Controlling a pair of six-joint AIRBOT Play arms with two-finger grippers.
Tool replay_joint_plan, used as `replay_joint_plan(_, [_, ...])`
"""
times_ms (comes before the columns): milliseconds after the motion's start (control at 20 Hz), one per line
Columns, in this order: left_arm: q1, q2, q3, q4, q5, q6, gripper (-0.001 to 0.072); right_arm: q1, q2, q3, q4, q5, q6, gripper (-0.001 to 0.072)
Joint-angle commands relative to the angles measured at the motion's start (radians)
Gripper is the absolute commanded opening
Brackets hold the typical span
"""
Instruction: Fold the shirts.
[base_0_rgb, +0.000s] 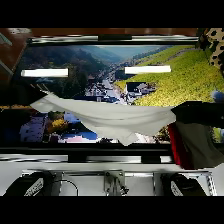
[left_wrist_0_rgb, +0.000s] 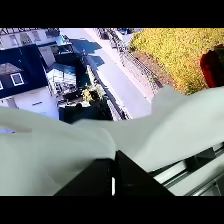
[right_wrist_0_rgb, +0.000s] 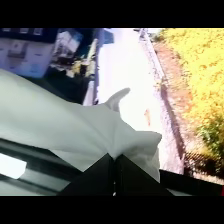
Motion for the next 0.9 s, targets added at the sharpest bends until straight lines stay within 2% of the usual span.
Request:
replay_joint_plan(0, [-0.062,-0.005,-0.159,-0.029,0.068,0.026,0.0030,-0.001,-0.027,-0.110,-0.217,-0.275,0.087,0.0080])
replay_joint_plan(50, [-0.079,-0.006,-0.189,-0.029,0.068,0.027,0.0030,-0.001,-0.045,-0.110,-0.269,-0.373,0.132,0.0080])
replay_joint_plan(150, [-0.113,-0.007,-0.240,-0.029,0.089,0.032,0.0030,-0.001,-0.098,-0.110,-0.267,-0.594,0.171,0.0080])
replay_joint_plan(300, [-0.172,-0.007,-0.288,-0.029,0.211,0.067,0.0030,0.000,-0.224,-0.110,-0.053,-0.873,0.165,0.0080])
replay_joint_plan(400, [-0.205,-0.014,-0.299,-0.029,0.342,0.066,0.0030,0.000,-0.328,-0.110,0.078,-0.944,0.159,0.0080])
replay_joint_plan(550, [-0.224,-0.046,-0.299,-0.035,0.437,0.059,0.0030,-0.002,-0.475,-0.110,0.190,-0.838,0.167,0.0098])
replay_joint_plan(600, [-0.224,-0.059,-0.299,-0.037,0.434,0.059,0.0030,-0.002,-0.503,-0.110,0.212,-0.779,0.162,0.0229])
replay_joint_plan(650, [-0.224,-0.069,-0.299,-0.037,0.430,0.059,0.0030,-0.002,-0.517,-0.110,0.214,-0.709,0.132,0.0476])
replay_joint_plan(700, [-0.224,-0.076,-0.299,-0.037,0.430,0.060,0.0030,-0.002,-0.517,-0.110,0.211,-0.637,0.072,0.0597])
replay_joint_plan(750, [-0.224,-0.080,-0.299,-0.036,0.431,0.060,0.0030,-0.009,-0.508,-0.110,0.199,-0.552,0.015,0.0598])
replay_joint_plan(850, [-0.223,-0.084,-0.299,-0.032,0.434,0.060,0.0030,-0.036,-0.497,-0.110,0.183,-0.364,0.011,0.0598])
